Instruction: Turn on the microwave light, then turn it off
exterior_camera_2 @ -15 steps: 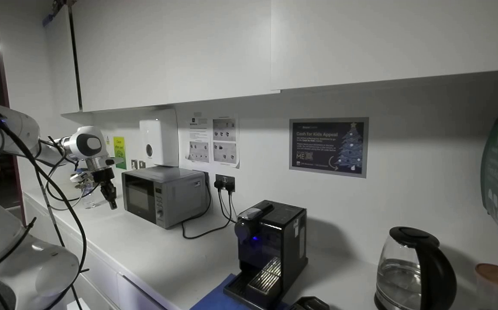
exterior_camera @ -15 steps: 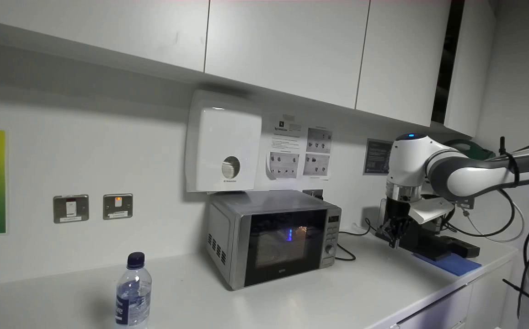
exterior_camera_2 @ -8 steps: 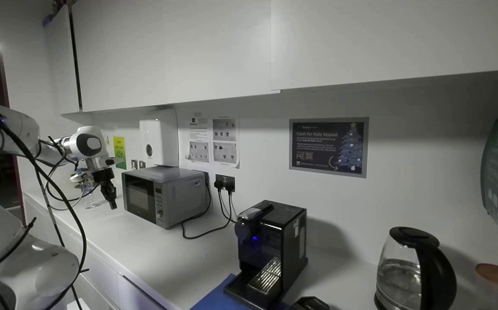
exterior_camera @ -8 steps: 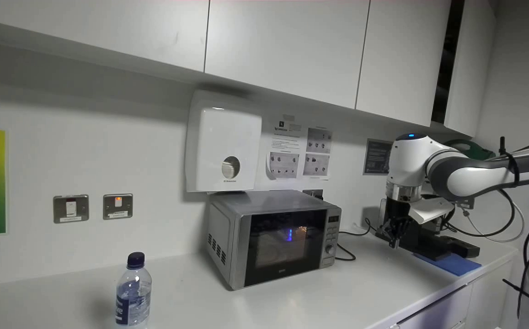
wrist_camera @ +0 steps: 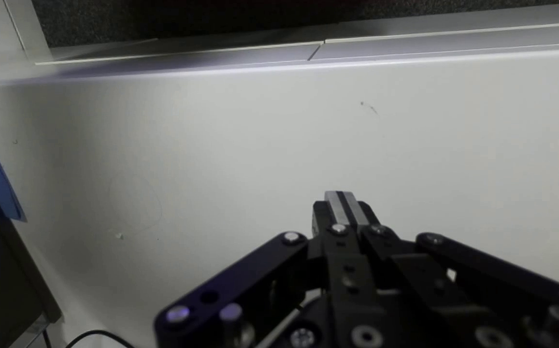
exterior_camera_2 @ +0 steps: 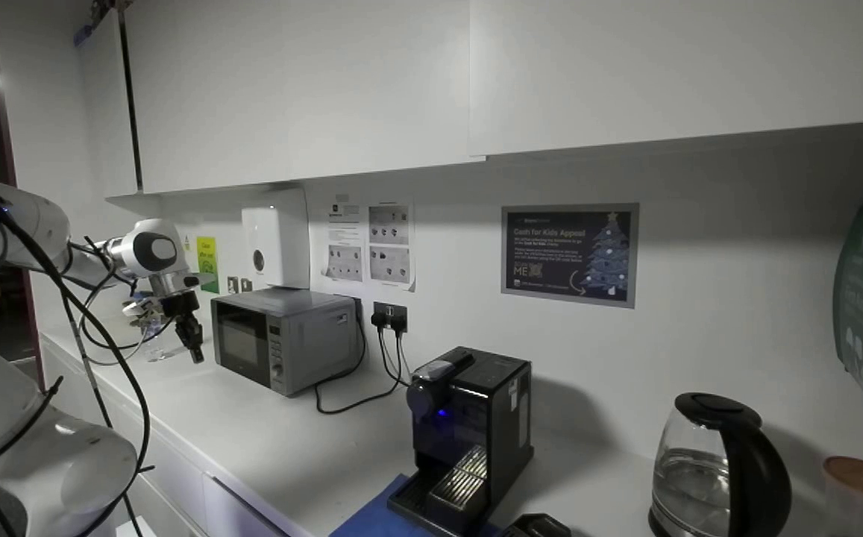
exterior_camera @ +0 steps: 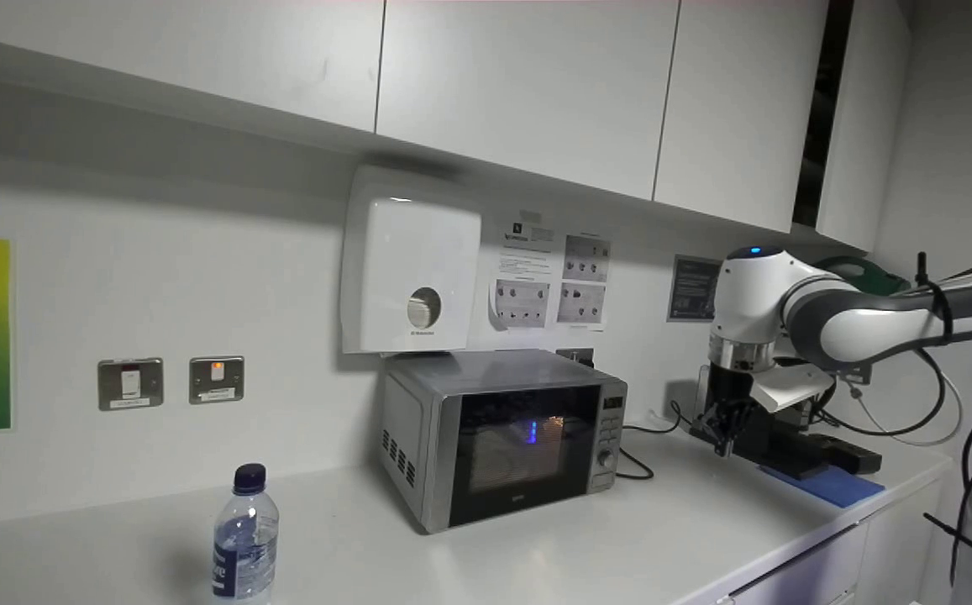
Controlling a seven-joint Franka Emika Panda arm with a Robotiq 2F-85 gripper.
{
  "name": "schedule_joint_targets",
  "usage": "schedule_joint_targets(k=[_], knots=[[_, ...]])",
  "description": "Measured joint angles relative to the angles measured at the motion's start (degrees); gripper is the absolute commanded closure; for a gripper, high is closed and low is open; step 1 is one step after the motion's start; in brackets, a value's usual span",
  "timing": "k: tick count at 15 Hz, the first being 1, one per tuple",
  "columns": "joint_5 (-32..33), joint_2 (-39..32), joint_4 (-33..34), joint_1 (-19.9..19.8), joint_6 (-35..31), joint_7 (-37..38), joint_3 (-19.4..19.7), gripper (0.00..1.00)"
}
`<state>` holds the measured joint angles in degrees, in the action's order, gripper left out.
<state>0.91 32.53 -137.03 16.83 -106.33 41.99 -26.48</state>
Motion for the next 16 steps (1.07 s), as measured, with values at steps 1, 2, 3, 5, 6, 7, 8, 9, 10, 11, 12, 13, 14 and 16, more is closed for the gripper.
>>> schedule_joint_targets(k=[1, 2, 3, 5, 6, 7, 8, 9, 10, 11, 12, 13, 14, 16], knots=[[0.2, 0.0, -0.2, -0.2, -0.2, -0.1, 0.0, 1.00], [0.4, 0.0, -0.5, -0.5, -0.6, -0.2, 0.0, 1.00], [0.7, -0.1, -1.0, -0.7, -1.3, -0.2, 0.0, 1.00], [0.9, -0.3, -2.3, -1.2, -3.7, -0.4, 0.2, 1.00], [1.0, -0.4, -3.2, -1.5, -5.6, -0.4, 0.4, 1.00], [1.0, -0.6, -4.1, -1.8, -7.6, -0.5, 0.6, 1.00], [1.1, -0.8, -5.0, -2.2, -9.9, -0.6, 0.8, 1.00], [1.4, -1.2, -5.7, -2.5, -12.0, -0.6, 0.9, 1.00], [1.9, -1.8, -6.2, -2.9, -14.1, -0.7, 1.0, 1.00], [2.5, -2.4, -6.6, -3.4, -15.9, -0.8, 1.1, 1.00], [3.2, -3.1, -6.8, -3.8, -17.7, -1.2, 1.2, 1.00], [3.8, -4.0, -6.8, -4.1, -19.3, -1.7, 1.2, 1.00], [4.5, -4.7, -6.8, -4.4, -20.9, -2.3, 1.3, 1.00], [5.7, -6.3, -6.7, -4.9, -23.7, -3.6, 1.3, 1.00]])
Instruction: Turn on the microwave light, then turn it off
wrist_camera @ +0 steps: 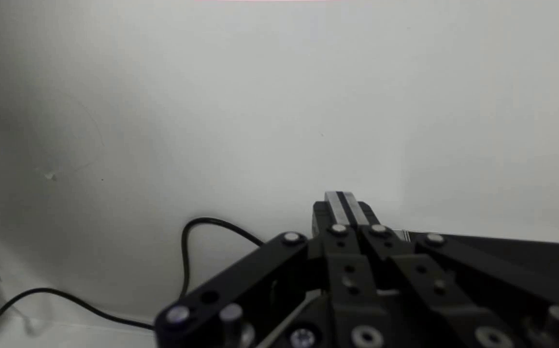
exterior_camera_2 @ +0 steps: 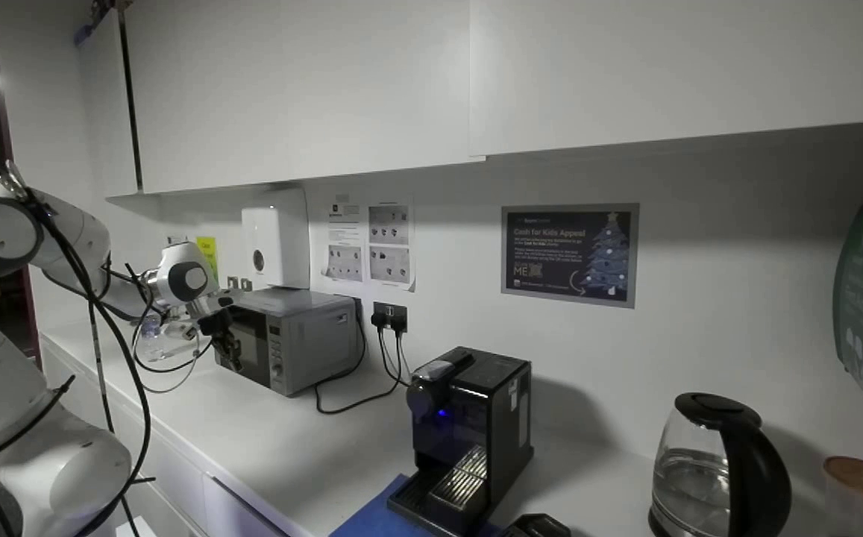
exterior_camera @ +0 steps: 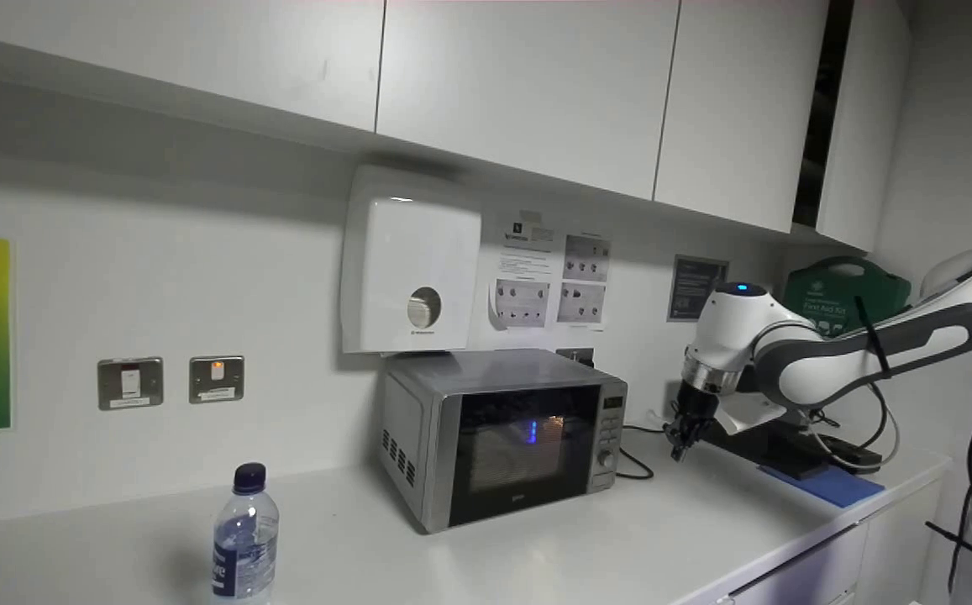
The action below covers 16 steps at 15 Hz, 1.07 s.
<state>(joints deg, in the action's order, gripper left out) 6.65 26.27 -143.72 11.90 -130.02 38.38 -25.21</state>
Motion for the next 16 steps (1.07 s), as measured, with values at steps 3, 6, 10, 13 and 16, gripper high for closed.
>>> schedule_joint_targets(k=[3, 6, 10, 13, 16], knots=[[1.5, -2.4, 0.4, -0.3, -3.5, -2.0, 0.1, 1.00], [2.9, -5.0, 1.2, -0.9, -6.1, -3.5, 0.1, 1.00], [5.9, -7.7, 3.0, -1.8, -7.4, -4.4, 0.2, 1.00], [9.1, -9.7, 4.8, -2.3, -7.6, -4.4, 0.2, 1.00], [10.7, -12.2, 6.5, -2.4, -8.8, -4.5, 0.5, 1.00]])
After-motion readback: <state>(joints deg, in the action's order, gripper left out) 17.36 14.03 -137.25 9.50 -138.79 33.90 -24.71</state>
